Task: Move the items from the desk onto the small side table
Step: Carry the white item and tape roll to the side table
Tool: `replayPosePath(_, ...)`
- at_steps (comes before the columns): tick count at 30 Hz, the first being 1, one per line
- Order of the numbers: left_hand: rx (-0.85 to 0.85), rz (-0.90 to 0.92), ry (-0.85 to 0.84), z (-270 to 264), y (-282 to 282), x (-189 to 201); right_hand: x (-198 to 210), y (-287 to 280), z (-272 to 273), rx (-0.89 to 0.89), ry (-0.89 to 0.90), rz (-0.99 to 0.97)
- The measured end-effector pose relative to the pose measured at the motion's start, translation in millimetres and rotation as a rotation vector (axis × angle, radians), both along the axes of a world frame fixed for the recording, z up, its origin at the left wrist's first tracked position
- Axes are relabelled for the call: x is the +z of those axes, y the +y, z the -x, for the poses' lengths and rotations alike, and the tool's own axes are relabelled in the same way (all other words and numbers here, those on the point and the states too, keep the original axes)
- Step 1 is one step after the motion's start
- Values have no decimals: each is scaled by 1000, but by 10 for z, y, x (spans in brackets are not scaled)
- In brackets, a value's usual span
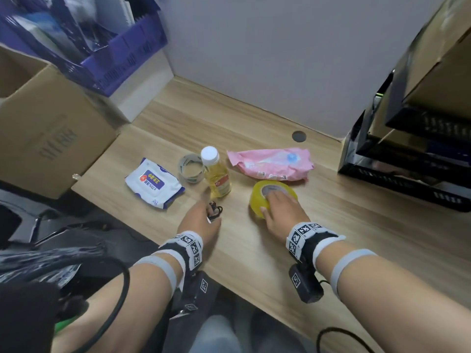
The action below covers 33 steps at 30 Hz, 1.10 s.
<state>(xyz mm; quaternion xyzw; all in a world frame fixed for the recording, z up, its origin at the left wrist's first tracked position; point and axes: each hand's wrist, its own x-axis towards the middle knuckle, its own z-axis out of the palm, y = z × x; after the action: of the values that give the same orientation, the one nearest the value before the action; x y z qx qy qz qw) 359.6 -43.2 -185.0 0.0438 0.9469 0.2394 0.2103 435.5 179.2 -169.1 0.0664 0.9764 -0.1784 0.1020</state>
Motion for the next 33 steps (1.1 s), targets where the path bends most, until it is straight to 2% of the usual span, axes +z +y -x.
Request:
replayPosePath(4, -212, -148, -28, -35, 275, 59, 184, 34, -91, -324, -37, 169)
replayPosePath(7, -399, -219, -67, -83, 612, 83, 278, 174, -332, -647, -88, 293)
replayPosePath(10, -671, -216, -128, -303, 1047, 148, 415, 248, -968, -965, -81, 343)
replayPosePath(13, -952, -173, -136, -679, 1429, 197, 551, 139, -1709, -1205, 7, 363)
replayPosePath(15, -1174, -137, -166, -1152, 1660, 237, 614, -19, -2343, -1381, 77, 373)
replayPosePath(18, -1394, -95, -213, -1926, 1837, 284, 623, -342, -3251, -1622, 150, 365)
replayPosePath(23, -1848, 3, -221, -3545, 1757, 266, 518, -1329, -4764, -2017, 182, 356)
replayPosePath(26, -2061, 77, -231, -4502, 1396, 180, 372, -2132, -5513, -2166, 161, 383)
replayPosePath(29, -2193, 113, -233, -5394, 833, 83, 155, -3035, -6140, -2313, 139, 442)
replayPosePath(33, -2383, 185, -250, -6348, 21, -110, -58, -4073, -6676, -2475, 18, 554)
